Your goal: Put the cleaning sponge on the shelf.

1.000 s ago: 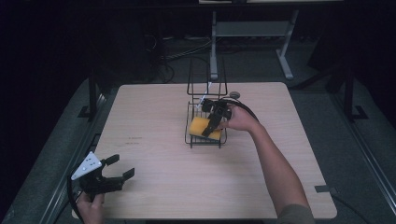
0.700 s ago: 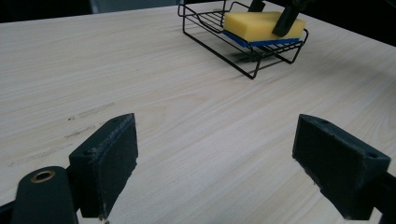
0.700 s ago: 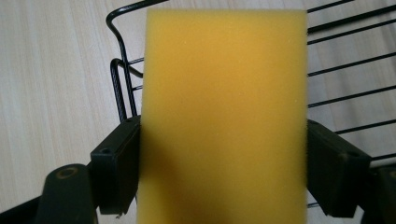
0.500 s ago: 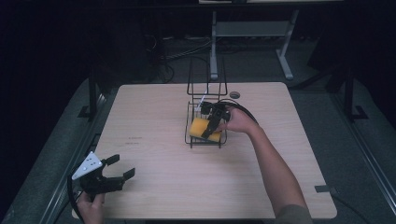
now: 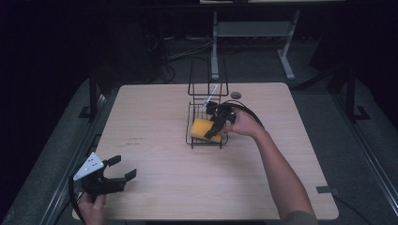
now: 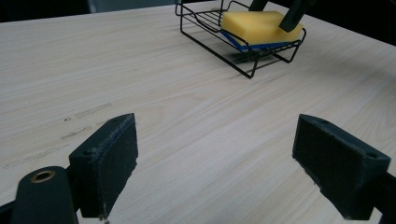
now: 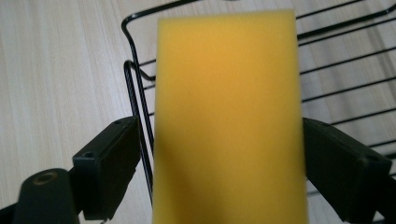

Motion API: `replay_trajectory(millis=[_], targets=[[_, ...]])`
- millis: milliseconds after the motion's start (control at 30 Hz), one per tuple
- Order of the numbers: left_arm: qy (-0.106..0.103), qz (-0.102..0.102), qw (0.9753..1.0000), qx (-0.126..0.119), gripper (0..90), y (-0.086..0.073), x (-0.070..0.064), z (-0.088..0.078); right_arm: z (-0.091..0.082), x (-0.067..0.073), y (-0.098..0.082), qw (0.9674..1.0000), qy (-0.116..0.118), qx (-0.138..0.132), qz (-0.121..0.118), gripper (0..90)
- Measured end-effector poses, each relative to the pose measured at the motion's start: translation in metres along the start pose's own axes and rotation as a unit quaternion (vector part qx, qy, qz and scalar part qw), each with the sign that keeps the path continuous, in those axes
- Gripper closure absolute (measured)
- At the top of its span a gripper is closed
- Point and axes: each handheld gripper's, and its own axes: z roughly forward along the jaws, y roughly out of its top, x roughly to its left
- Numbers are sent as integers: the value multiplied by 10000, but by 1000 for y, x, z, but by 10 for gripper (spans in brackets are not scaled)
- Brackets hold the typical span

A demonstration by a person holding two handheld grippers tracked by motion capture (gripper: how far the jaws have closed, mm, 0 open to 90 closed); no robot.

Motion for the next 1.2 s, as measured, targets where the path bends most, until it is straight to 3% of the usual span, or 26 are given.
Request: replay_trajectory(millis=[267, 767, 1200], targets=[[-14, 13, 10000, 17, 134, 0, -1, 1, -10, 2, -14, 9997, -26, -213, 107, 139], [-11, 34, 10000, 28, 134, 0, -1, 1, -20, 2, -24, 9992, -38, -350, 188, 139], [-39, 38, 10000, 32, 134, 1, -3, 3, -28, -1, -51, 9975, -35, -501, 492, 139]])
